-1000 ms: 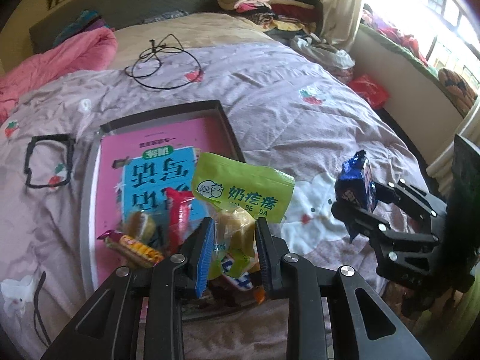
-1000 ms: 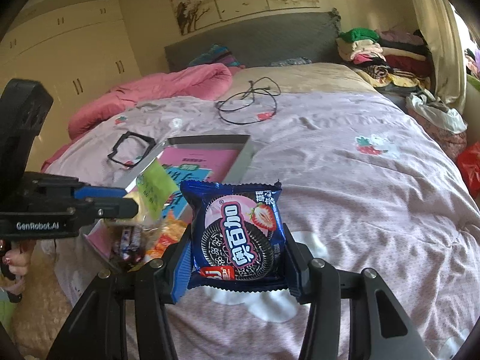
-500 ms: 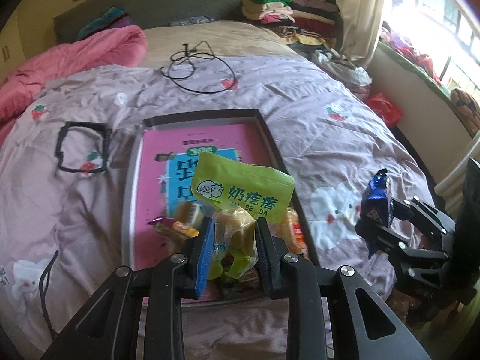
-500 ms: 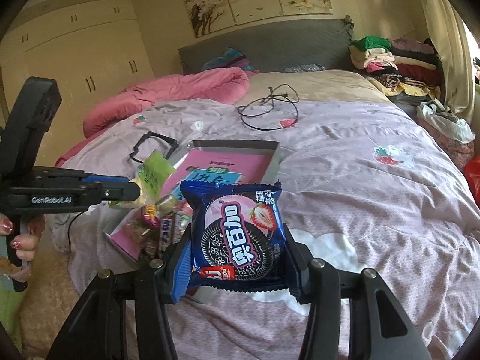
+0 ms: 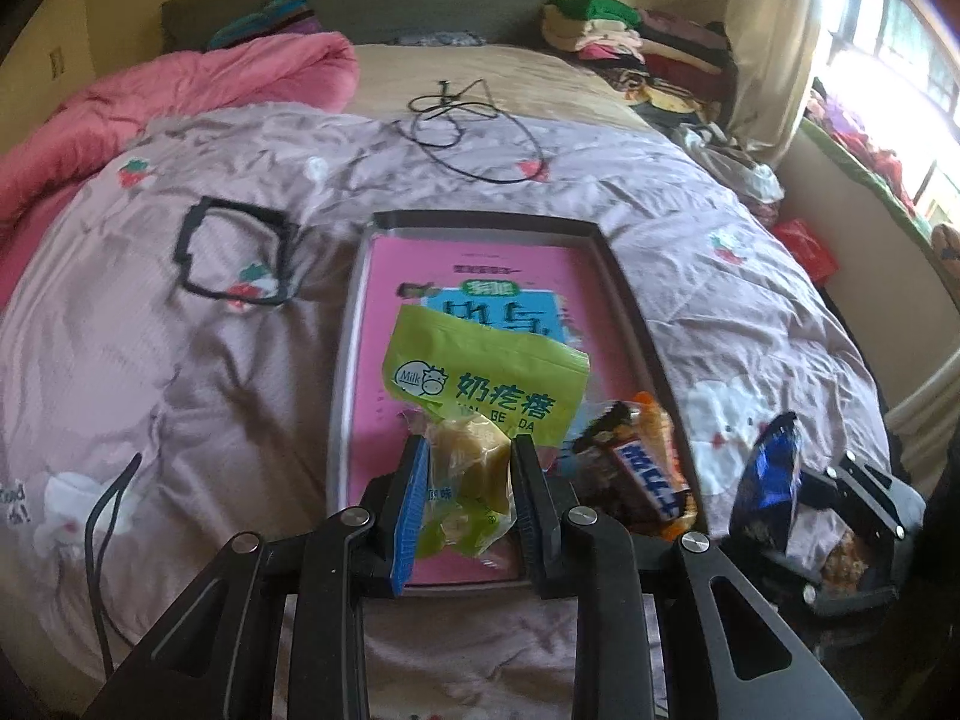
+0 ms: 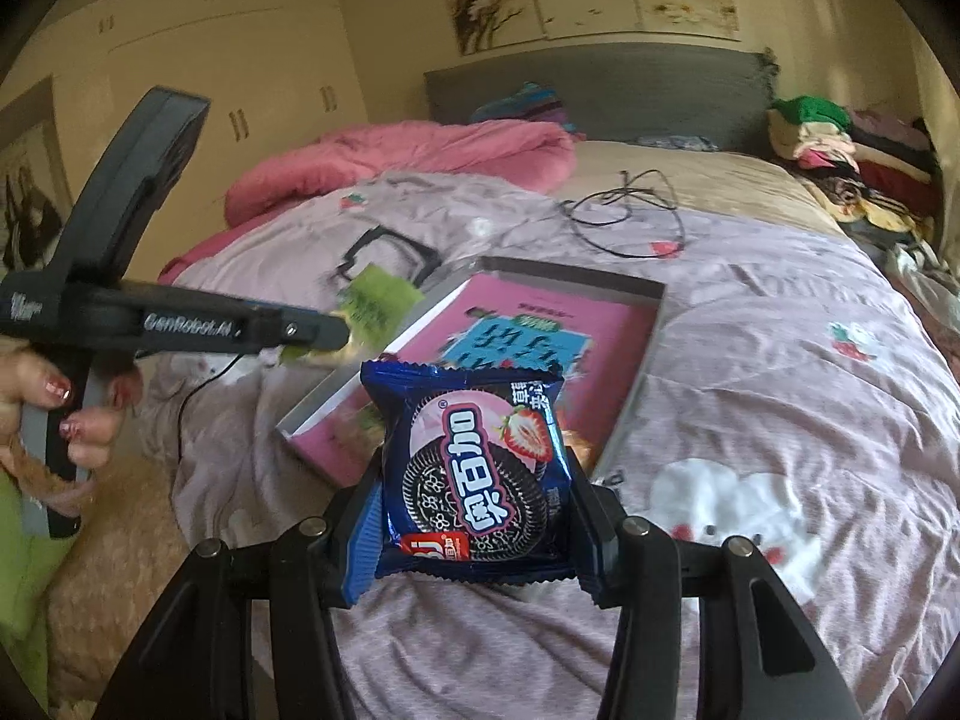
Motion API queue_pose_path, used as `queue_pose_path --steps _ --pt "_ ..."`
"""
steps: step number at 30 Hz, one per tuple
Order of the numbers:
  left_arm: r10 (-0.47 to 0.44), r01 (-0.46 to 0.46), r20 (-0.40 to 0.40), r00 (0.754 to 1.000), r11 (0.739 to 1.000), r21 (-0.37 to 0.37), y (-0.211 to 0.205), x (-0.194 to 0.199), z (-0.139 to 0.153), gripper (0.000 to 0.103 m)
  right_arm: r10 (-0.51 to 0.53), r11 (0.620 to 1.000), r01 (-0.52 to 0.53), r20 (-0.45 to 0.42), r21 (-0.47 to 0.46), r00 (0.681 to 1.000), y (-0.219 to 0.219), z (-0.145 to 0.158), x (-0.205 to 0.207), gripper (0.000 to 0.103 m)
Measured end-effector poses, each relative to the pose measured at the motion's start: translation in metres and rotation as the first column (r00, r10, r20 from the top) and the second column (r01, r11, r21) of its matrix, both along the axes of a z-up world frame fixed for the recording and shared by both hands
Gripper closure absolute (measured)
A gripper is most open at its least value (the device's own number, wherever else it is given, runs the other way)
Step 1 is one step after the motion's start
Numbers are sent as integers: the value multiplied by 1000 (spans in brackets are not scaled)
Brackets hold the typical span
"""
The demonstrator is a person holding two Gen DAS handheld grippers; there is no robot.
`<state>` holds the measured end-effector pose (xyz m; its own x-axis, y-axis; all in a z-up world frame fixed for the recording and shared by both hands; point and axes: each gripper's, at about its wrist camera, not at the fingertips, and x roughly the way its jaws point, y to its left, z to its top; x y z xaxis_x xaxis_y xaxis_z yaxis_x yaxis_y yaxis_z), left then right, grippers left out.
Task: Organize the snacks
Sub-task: 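Lift and carry the cookie packet and green bag over the tray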
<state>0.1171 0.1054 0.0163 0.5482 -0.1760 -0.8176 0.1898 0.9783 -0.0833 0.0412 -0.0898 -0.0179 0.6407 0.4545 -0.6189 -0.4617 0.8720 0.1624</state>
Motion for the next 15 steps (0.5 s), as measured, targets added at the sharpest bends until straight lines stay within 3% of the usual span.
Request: queue_pose_path --steps 15 --pt "61 -60 -42 997 998 15 28 4 -34 75 80 991 -81 -17 -103 997 44 -20 1 51"
